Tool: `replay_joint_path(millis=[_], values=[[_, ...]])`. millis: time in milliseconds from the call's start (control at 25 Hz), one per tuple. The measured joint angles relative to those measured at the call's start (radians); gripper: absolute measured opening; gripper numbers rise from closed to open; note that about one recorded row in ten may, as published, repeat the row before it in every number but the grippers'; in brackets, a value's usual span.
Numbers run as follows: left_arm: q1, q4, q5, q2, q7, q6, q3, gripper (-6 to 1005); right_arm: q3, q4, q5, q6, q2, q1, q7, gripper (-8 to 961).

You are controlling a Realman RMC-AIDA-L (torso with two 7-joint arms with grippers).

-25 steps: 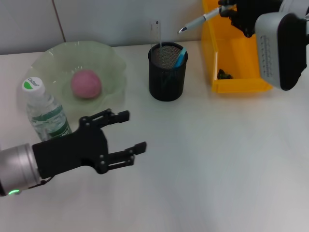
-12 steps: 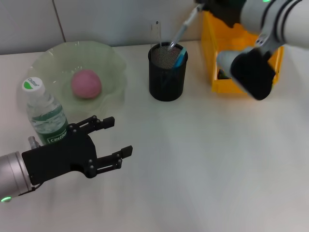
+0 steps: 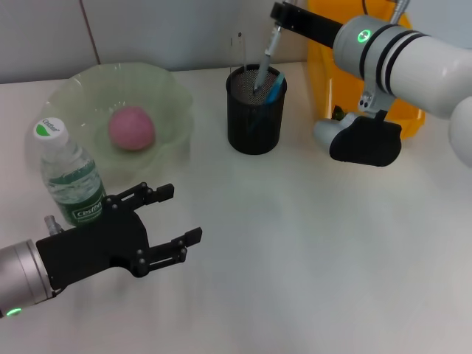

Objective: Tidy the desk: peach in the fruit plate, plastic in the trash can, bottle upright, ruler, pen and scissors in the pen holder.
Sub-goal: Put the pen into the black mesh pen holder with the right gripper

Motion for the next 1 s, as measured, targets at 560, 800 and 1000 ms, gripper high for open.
replay_joint_path(millis=[560,800,1000], values=[[0.006,-0.012,-0.030,0.001,0.021,0.019,0.000,804,-0.046,0.132,-0.065,0.203,0.003,0.018,-0.010,208],[0.005,-0.008,-0.032,0.002,0.021,0.021,0.000,804,-0.065,0.129,-0.061,0.232,0.005,0.011,-0.003,215],[0.006,-0.004,-0.040,0.003,0.021,0.024,0.000,804,-0.080,0.136,-0.058,0.249,0.007,0.008,0.002,323]])
